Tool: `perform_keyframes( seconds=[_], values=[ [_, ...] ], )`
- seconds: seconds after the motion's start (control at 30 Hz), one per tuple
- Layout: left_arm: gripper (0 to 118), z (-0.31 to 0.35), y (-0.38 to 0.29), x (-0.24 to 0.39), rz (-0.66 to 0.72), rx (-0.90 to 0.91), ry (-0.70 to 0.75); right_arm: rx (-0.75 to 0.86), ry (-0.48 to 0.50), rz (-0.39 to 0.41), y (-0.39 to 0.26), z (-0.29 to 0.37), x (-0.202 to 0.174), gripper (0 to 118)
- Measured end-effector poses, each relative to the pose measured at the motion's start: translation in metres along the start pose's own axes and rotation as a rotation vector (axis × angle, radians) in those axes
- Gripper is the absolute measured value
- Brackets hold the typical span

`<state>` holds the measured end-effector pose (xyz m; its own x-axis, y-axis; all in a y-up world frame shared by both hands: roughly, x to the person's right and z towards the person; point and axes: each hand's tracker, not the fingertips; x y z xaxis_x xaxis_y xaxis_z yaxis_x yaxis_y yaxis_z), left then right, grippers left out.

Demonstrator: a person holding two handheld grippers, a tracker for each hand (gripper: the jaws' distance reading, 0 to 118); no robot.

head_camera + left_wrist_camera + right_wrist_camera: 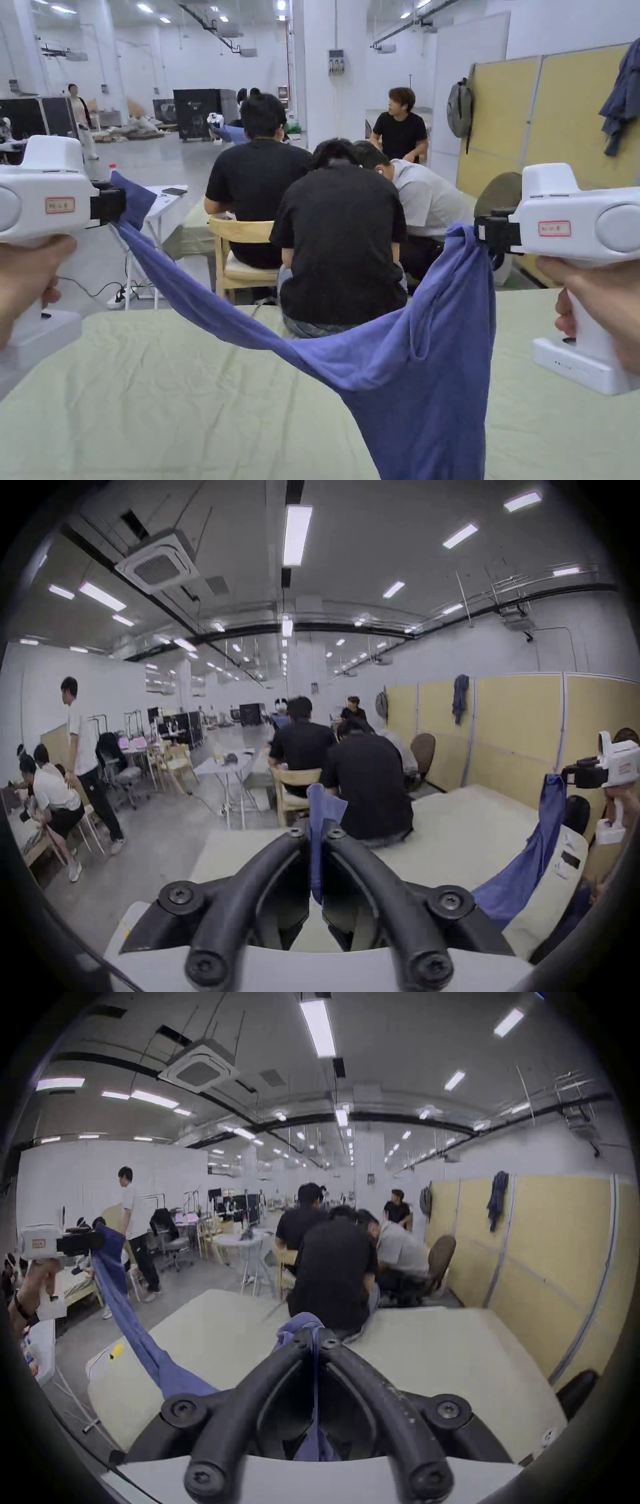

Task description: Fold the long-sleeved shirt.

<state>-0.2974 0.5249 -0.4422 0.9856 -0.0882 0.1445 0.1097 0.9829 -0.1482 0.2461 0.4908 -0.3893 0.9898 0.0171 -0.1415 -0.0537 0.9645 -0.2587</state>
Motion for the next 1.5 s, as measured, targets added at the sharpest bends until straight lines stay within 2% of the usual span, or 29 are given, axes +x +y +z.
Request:
perform_keyframes(
  seconds=[0.07,0.33,0.47,0.73,1.13,1.33,1.5],
  values=[
    [4,0.001,0.021,-0.005,-0.004,0.021,0.02,0.043,-0.035,0.023,0.031,0.004,0.002,3],
    [4,0.016,0.088,-0.008,0.03,0.104,0.068,0.135,-0.086,-0.001,0.143,0.023,0.016,3],
    [4,0.005,0.108,-0.021,0.043,0.111,0.084,0.157,-0.132,0.007,0.173,0.028,0.024,2],
    [4,-0.029,0.111,-0.031,0.059,0.097,0.078,0.11,-0.17,0.024,0.176,0.001,0.035,2],
    [4,-0.106,0.105,-0.04,0.05,0.054,0.083,0.078,-0.176,0.058,0.187,-0.087,0.034,2],
    [4,-0.15,0.107,-0.043,0.049,0.052,0.093,0.081,-0.178,0.007,0.195,-0.134,0.045,2],
    [4,-0.189,0.103,-0.041,0.021,0.036,0.094,0.068,-0.19,0.018,0.192,-0.173,0.051,2]
  ],
)
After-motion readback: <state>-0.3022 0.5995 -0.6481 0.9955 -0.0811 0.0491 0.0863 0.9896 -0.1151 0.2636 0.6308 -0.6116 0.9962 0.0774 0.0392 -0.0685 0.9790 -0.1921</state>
